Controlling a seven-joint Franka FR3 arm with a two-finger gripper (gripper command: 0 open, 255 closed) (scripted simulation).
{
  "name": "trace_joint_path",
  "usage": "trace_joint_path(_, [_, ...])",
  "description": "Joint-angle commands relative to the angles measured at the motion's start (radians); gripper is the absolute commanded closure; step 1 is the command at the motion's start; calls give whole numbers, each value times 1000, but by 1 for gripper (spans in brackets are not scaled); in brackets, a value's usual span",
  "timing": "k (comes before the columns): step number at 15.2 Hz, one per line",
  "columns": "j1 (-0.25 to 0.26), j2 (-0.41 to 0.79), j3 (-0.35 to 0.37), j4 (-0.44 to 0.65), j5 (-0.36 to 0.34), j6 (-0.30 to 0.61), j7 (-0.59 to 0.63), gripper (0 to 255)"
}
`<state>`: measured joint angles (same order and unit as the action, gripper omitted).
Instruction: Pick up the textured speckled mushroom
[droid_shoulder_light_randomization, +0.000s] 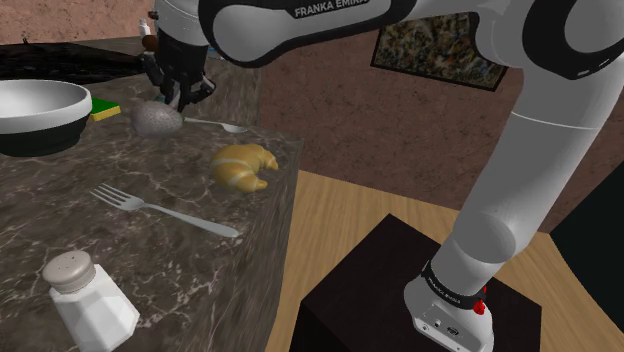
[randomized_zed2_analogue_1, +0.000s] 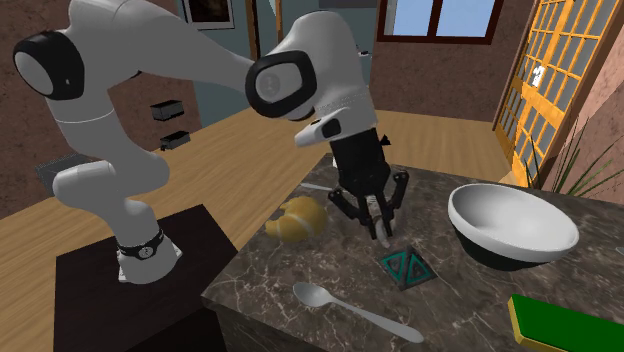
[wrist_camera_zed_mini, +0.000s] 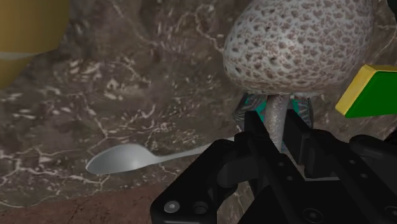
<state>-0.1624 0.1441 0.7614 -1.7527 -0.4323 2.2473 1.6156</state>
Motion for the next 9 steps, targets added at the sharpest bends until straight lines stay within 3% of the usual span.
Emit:
trace_joint_path(1, [-2,-7,3,21,13,-24,-14,255])
trace_joint_path(9, [2,-9,9,99,33,-100,-42,255])
